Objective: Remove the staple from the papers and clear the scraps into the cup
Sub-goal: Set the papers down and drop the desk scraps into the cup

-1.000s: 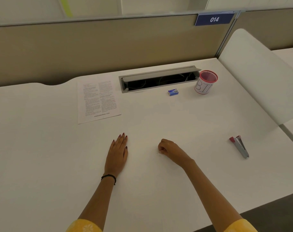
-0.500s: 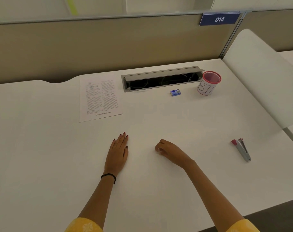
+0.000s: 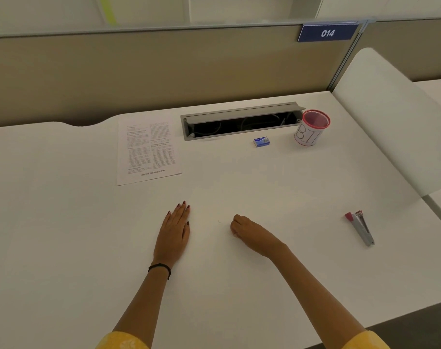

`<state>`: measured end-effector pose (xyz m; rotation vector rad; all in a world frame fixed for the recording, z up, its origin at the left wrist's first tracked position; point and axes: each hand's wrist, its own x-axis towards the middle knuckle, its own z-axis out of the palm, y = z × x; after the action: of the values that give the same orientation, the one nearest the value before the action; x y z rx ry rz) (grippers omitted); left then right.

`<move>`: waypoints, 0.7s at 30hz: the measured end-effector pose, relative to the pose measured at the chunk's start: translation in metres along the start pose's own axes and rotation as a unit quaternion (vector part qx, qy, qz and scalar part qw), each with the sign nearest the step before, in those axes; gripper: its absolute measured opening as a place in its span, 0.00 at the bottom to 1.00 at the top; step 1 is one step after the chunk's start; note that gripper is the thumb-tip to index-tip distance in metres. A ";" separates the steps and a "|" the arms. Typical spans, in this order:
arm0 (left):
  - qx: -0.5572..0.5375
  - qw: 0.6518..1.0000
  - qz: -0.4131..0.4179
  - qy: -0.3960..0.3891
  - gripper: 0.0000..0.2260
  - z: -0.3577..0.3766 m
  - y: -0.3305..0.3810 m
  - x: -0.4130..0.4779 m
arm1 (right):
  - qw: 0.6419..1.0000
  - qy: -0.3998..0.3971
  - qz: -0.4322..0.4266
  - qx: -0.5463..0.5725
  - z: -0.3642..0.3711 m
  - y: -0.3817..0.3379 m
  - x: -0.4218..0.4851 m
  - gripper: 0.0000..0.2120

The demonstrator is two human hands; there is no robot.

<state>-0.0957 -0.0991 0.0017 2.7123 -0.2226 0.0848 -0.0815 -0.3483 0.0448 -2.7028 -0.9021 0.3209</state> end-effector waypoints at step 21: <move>0.004 1.000 -0.018 0.006 0.23 0.002 0.002 0.003 | 0.944 0.064 0.188 0.262 0.011 0.000 -0.009 0.05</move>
<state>-0.0935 -0.1024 0.0009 2.7224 -0.1716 0.0907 -0.0917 -0.3524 0.0357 -2.3360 -0.2073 0.3895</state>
